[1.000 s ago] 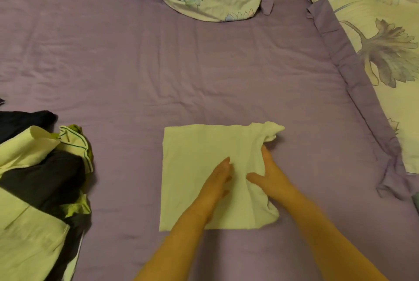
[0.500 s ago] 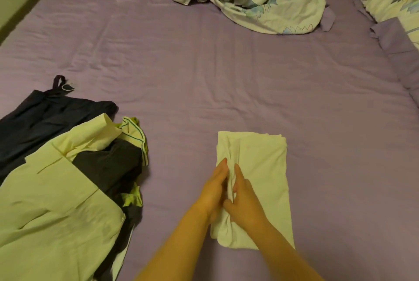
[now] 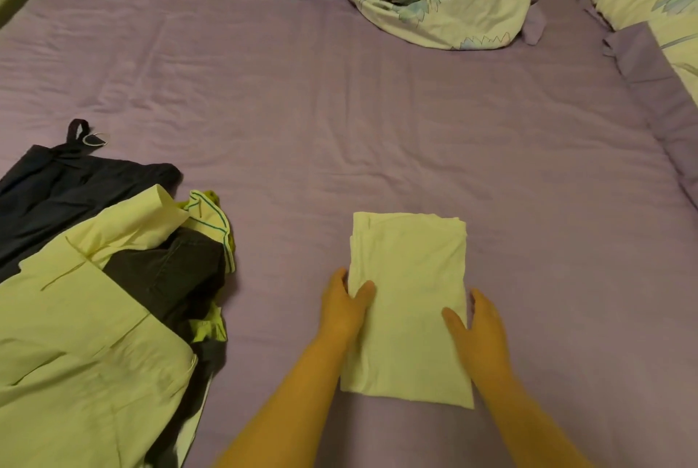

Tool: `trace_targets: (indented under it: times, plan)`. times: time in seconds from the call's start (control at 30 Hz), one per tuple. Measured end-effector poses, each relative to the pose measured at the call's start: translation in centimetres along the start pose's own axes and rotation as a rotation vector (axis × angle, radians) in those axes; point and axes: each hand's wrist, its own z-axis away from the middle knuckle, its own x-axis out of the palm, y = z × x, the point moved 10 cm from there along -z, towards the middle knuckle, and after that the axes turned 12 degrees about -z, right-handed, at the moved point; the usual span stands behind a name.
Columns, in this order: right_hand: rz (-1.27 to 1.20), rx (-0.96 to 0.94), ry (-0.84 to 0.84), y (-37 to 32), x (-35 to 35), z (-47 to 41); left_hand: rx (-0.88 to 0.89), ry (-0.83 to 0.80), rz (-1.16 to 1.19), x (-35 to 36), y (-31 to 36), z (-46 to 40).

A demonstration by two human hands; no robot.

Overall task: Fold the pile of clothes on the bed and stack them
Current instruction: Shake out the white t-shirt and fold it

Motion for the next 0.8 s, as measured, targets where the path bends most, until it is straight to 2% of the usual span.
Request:
trace_targets:
  times: [0.13, 0.2, 0.27, 0.33, 0.47, 0.8]
  plan:
    - [-0.165, 0.030, -0.039, -0.2, 1.5, -0.7, -0.091, 0.027, 0.003, 1.7, -0.3, 0.2]
    - [-0.292, 0.112, -0.058, 0.0, 1.7, -0.9, -0.005, 0.000, -0.021, 2.9, 0.9, 0.5]
    - [-0.487, 0.251, -0.151, 0.6, 1.9, -0.7, 0.061, 0.007, -0.015, 3.4, 2.0, 1.1]
    - [-0.597, 0.261, -0.238, 0.5, 0.5, -0.9, 0.102, -0.006, 0.073, 4.3, 3.1, 1.8]
    - [-0.554, 0.118, -0.193, 0.7, -6.9, -2.1, 0.190, -0.038, 0.134, 8.6, 6.9, 4.3]
    - [-0.534, -0.025, 0.034, 4.6, -26.7, -5.1, 0.335, -0.248, 0.138, 25.3, 18.2, 9.0]
